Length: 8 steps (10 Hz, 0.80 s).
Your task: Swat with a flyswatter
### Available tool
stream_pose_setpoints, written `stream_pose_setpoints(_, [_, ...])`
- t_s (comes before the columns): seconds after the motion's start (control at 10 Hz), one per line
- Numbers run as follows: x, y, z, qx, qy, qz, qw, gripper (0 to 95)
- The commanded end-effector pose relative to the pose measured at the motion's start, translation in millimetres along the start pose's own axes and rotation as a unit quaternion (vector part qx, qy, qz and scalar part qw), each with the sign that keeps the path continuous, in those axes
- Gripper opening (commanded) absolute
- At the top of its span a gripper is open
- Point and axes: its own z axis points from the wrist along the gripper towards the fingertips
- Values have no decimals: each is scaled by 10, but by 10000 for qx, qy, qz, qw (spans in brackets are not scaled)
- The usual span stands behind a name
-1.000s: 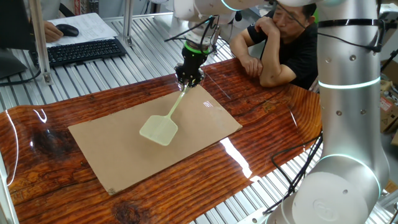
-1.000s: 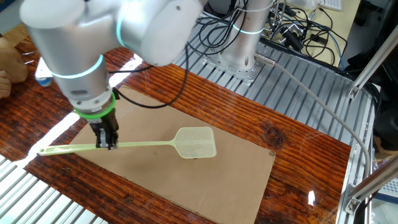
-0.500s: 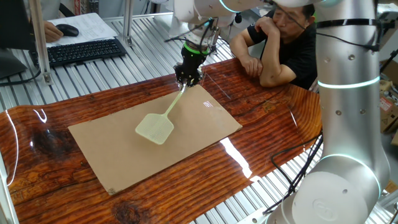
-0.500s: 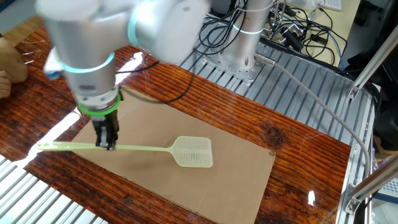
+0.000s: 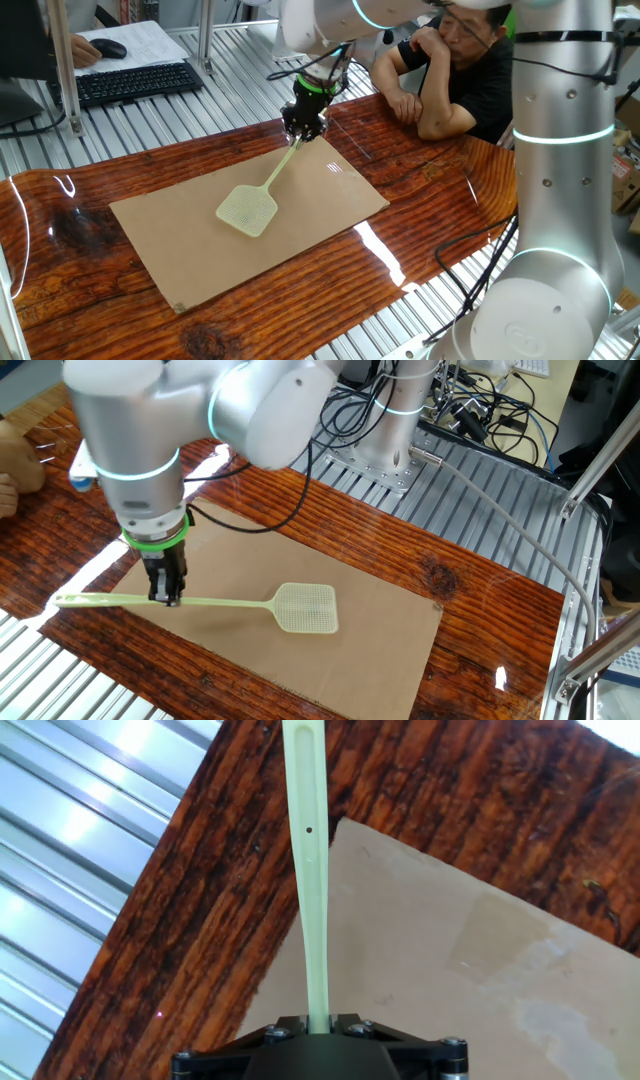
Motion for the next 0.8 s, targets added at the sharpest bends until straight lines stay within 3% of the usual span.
stream_pose_setpoints(0.1, [31, -43, -13, -15, -187, 19, 9998, 0])
stream_pose_setpoints(0.2, [31, -37, 1, -7, -224, 11, 9997, 0])
stream_pose_setpoints(0.3, [31, -34, 8, 8, -177, -8, 9998, 0])
stream_pose_setpoints(0.5, [28, -34, 8, 115, 106, -88, 9998, 0])
stream_pose_setpoints(0.8, [25, -39, -5, 250, 311, -195, 9990, 0])
